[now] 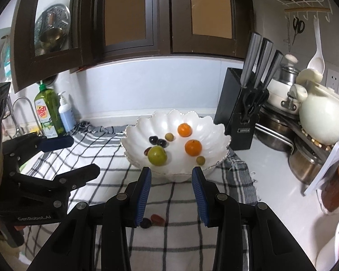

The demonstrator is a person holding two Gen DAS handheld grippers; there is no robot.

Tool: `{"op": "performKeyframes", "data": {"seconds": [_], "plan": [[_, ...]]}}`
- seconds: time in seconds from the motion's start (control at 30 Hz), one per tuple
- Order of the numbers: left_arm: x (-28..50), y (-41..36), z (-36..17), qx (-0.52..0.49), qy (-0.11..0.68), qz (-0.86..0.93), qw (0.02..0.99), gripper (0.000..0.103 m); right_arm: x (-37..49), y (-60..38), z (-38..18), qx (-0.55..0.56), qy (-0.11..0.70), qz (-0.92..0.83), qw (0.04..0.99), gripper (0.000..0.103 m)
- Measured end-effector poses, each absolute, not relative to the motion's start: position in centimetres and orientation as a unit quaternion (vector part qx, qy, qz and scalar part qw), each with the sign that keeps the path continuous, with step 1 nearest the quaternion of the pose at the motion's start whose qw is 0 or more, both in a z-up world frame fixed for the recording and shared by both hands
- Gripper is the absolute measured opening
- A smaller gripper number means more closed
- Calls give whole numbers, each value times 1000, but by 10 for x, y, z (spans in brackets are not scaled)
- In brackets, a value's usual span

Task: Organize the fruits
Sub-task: 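Withdraw both open tools from the bowl toward the dark grape and red date on the cloth, then grasp the dark grape with the left tool while the right tool grasps the red date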

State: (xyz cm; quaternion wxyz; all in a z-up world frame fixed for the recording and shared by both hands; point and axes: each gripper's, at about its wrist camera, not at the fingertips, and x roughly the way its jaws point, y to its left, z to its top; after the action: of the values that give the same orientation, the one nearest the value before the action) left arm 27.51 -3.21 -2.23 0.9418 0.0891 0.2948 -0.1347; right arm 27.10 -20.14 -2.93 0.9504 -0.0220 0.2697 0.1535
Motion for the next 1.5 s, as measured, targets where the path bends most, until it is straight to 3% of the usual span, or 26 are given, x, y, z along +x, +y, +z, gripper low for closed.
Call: {"op": "performKeyframes", "data": {"seconds": [0.67,1.17,1.5], "plan": [[265,-51,-68,124,319,-161,926,74,273,-198,-77,-55,320,199,925,38],[274,-63,-111,160,343,-200,904,61,286,-189,-120,-106,361,233,896,38],[286,-70,-133,170,364,-229,887,47,302,-182,-135,-139,369,260,881,37]]}}
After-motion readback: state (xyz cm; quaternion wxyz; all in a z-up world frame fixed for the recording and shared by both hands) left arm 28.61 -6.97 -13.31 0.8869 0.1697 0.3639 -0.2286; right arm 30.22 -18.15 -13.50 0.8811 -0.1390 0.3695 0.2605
